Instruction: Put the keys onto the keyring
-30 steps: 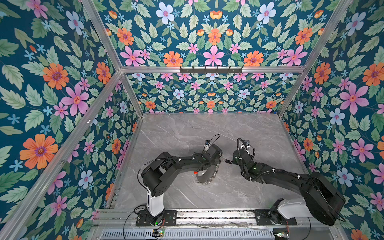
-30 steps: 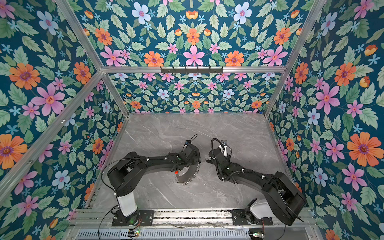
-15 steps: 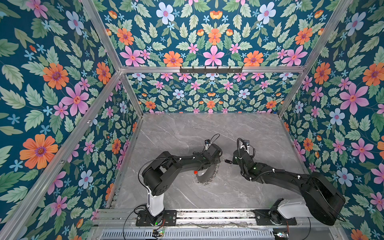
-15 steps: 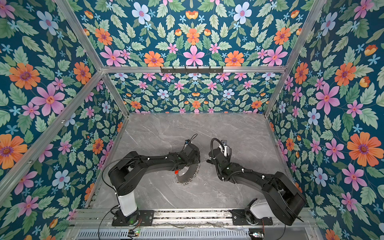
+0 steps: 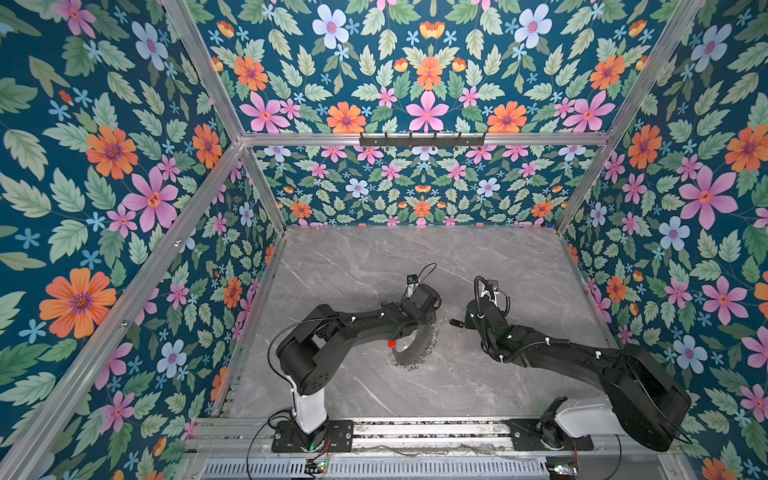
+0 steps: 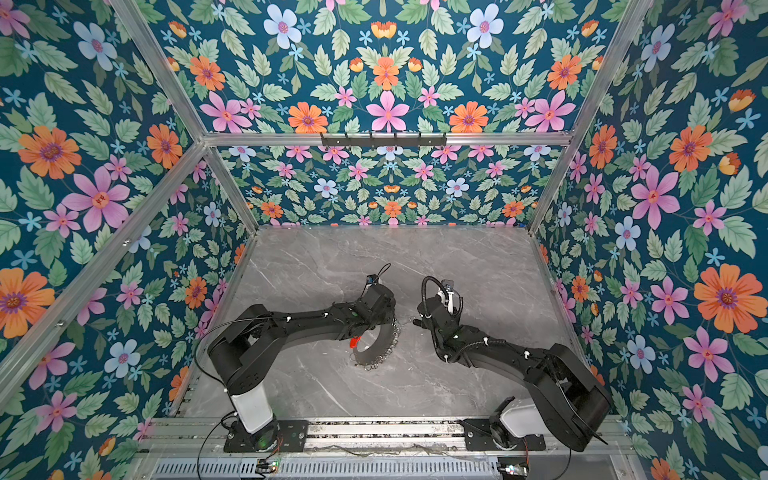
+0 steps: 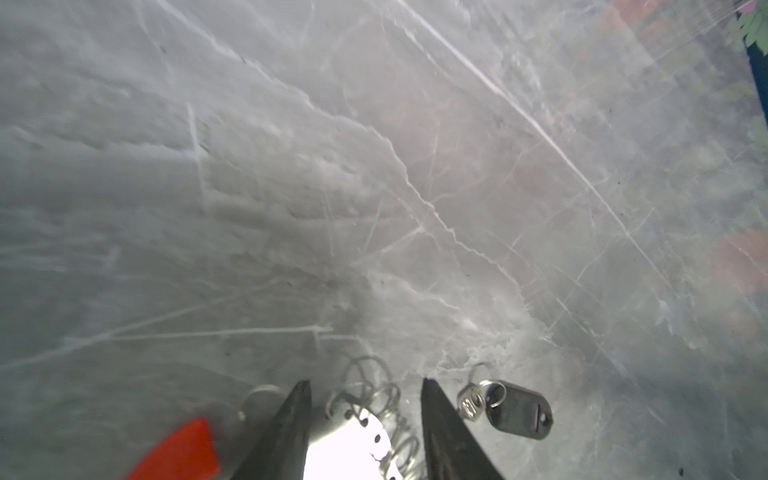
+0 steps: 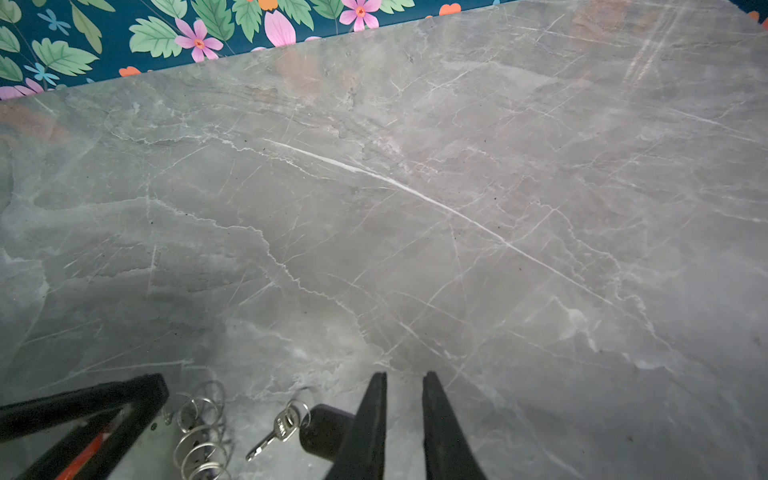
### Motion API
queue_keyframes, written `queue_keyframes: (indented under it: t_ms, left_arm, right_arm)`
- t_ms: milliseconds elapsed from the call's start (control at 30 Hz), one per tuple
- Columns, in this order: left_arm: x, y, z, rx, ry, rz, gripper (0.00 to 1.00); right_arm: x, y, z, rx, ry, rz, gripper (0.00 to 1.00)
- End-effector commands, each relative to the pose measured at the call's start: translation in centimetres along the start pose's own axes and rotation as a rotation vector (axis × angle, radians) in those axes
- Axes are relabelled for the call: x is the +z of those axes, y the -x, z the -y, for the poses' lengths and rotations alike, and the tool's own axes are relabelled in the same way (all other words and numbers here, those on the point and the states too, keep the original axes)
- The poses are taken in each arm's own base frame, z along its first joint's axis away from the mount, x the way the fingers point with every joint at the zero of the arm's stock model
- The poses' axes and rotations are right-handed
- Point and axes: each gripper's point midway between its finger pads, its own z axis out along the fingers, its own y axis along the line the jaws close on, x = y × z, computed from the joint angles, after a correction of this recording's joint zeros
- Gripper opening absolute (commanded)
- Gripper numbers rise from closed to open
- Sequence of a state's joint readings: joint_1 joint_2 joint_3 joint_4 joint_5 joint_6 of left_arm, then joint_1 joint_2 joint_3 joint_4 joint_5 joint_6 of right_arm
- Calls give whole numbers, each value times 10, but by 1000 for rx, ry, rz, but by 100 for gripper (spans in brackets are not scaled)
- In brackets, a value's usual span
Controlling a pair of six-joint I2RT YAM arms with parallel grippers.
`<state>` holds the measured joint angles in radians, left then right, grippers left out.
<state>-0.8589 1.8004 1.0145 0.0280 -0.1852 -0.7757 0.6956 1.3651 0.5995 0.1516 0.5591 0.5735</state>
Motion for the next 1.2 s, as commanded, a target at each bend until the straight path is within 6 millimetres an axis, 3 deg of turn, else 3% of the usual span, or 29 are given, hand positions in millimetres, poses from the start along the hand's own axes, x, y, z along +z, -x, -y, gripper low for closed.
queue_keyframes:
  t_ms: [0,233,467,633,800,1000,1167]
  left_arm:
    - [-5,4,-2,94,-18,5,41]
    - [-5,-4,25,246,-172,-78,24]
    - [2,3,12,300,-143,-107,16]
    - [2,8,14,297,-191,-124,16]
    - [6,-2,21,322,-236,-176,20]
    - [16,-9,11,334,-196,-208,20]
    - [16,-3,7,332,-179,-190,21]
  right_arm:
    - [-1,3,-1,16,3,5,16]
    - [0,1,-3,15,7,-3,13]
    - [0,1,-3,14,8,-4,12]
    - [0,1,-4,15,10,-7,12]
    - [1,0,-4,14,12,-11,12]
    - [0,0,-4,14,14,-12,12]
    - [0,1,-5,15,15,-11,12]
